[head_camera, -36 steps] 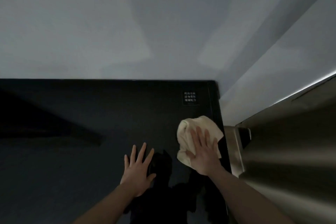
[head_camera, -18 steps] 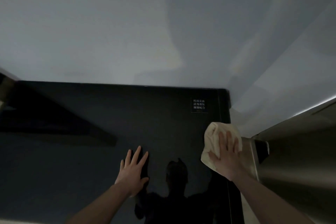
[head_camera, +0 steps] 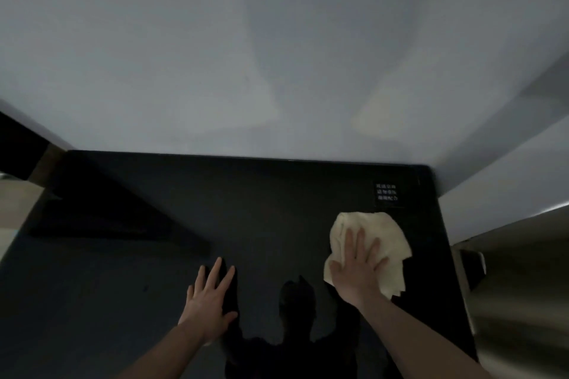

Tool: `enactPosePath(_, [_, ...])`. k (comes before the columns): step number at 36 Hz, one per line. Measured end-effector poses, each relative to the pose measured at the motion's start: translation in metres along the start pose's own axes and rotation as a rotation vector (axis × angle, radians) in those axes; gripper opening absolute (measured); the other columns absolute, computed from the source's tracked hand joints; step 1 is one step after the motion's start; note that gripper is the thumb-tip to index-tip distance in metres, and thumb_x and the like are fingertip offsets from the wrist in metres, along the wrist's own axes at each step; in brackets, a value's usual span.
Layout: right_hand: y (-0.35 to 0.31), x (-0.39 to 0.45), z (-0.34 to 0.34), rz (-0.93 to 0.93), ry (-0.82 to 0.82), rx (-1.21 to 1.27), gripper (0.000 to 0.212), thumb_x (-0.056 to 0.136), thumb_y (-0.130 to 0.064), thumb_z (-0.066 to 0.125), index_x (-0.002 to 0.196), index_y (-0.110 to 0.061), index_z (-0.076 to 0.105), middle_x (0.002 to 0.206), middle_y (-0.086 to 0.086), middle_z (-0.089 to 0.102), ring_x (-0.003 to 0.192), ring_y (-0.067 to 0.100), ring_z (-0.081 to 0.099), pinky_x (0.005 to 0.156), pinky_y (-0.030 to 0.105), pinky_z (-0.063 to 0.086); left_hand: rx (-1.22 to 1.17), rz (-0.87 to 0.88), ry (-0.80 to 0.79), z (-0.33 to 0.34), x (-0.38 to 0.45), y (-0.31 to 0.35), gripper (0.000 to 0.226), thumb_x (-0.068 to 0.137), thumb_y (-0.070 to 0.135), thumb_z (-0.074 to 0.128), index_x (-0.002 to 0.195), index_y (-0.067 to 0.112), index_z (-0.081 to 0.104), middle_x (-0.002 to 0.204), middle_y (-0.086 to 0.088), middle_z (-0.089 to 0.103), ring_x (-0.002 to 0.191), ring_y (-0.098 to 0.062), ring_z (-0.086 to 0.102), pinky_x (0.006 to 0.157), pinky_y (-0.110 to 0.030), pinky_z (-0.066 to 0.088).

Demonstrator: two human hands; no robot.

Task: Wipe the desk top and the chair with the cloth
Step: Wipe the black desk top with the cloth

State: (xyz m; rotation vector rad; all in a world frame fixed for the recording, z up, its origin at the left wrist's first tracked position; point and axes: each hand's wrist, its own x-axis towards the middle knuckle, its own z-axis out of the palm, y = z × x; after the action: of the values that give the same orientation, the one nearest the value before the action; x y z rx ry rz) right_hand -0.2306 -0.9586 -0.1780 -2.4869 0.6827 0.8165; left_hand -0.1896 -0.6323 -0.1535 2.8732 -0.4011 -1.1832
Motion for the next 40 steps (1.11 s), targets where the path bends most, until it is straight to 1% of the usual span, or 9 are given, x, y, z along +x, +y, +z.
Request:
enactPosePath(4, [-0.068,-0.003,0.030,-0.065,-0.021,0.008,0.083,0.104,-0.049,0.028,0.151,-0.024,-0.036,0.153,0.003,-0.049,0.137,0.043,-0.045,0.117,0.065,-0.017,0.002,0.036,-0.014,-0.013,0.009,-0.041,0.100,0.094,0.051,0.061,0.160,0.034,-0.012,0.163,0.002,-0.033,0.152,-0.036,-0.021,0.124,-0.055,0.010])
enactPosePath(8, [-0.095,-0.003,0.046,-0.109,-0.015,-0.035,0.086,0.103,-0.054,0.030,0.145,-0.031,-0.042,0.151,0.000,-0.052,0.134,0.040,-0.049,0.116,0.063,-0.019,0.007,0.074,-0.016,-0.019,0.018,-0.079,0.103,0.092,0.052,0.063,0.158,0.039,-0.016,0.162,0.006,-0.034,0.152,-0.034,-0.023,0.124,-0.058,0.008])
enactPosePath(11, [-0.084,-0.004,0.042,-0.084,0.016,-0.084,0.085,0.103,-0.056,0.031,0.144,-0.036,-0.041,0.157,0.001,-0.043,0.141,0.038,-0.039,0.120,0.061,-0.012,0.019,0.129,-0.026,-0.019,0.021,-0.094,0.105,0.092,0.054,0.063,0.157,0.041,-0.018,0.160,0.009,-0.037,0.151,-0.033,-0.026,0.123,-0.060,0.004])
enactPosePath(16, [-0.052,-0.010,0.029,0.013,0.060,-0.164,0.088,0.100,-0.058,0.037,0.157,-0.029,-0.022,0.167,0.009,-0.022,0.153,0.042,-0.014,0.122,0.060,0.008,0.012,0.133,-0.019,-0.016,0.023,-0.096,0.106,0.092,0.051,0.064,0.155,0.042,-0.021,0.159,0.010,-0.038,0.149,-0.031,-0.029,0.122,-0.062,0.003])
enactPosePath(22, [-0.017,-0.008,0.006,0.058,0.061,-0.207,0.091,0.100,-0.065,0.031,0.155,-0.023,-0.028,0.166,0.012,-0.024,0.153,0.040,-0.011,0.123,0.056,0.010,-0.008,0.099,-0.046,-0.016,0.022,-0.090,0.107,0.093,0.045,0.066,0.155,0.043,-0.022,0.158,0.012,-0.040,0.148,-0.030,-0.032,0.121,-0.064,0.006])
enactPosePath(27, [0.004,0.004,-0.007,0.091,0.140,-0.197,0.124,0.074,-0.088,0.028,0.153,-0.013,-0.032,0.165,0.014,-0.023,0.154,0.034,-0.010,0.125,0.048,0.005,0.000,0.095,-0.049,-0.016,0.023,-0.089,0.108,0.093,0.043,0.067,0.155,0.042,-0.021,0.158,0.012,-0.040,0.148,-0.030,-0.032,0.121,-0.066,0.007])
enactPosePath(30, [0.003,0.005,-0.007,0.074,0.082,-0.189,0.114,0.083,-0.085,0.033,0.152,-0.024,-0.034,0.163,0.011,-0.030,0.153,0.036,-0.017,0.124,0.055,0.003,-0.005,0.106,-0.040,-0.018,0.022,-0.091,0.107,0.092,0.045,0.067,0.157,0.041,-0.018,0.159,0.012,-0.037,0.150,-0.030,-0.028,0.122,-0.063,0.009])
enactPosePath(34, [-0.022,0.003,0.002,0.102,0.057,-0.160,0.094,0.093,-0.077,0.025,0.142,-0.035,-0.042,0.158,0.014,-0.039,0.148,0.043,-0.028,0.120,0.062,-0.005,-0.022,0.111,-0.010,-0.021,0.022,-0.104,0.101,0.093,0.055,0.061,0.157,0.040,-0.017,0.162,0.011,-0.032,0.153,-0.029,-0.022,0.125,-0.053,0.009])
enactPosePath(40, [-0.072,0.004,0.023,0.256,0.129,0.012,0.090,0.093,-0.075,0.026,0.154,-0.034,-0.027,0.161,0.011,-0.033,0.147,0.044,-0.029,0.118,0.068,-0.006,-0.039,0.028,0.014,-0.035,0.018,-0.168,0.098,0.094,0.061,0.055,0.158,0.039,-0.015,0.161,0.008,-0.035,0.152,-0.033,-0.022,0.124,-0.053,0.007])
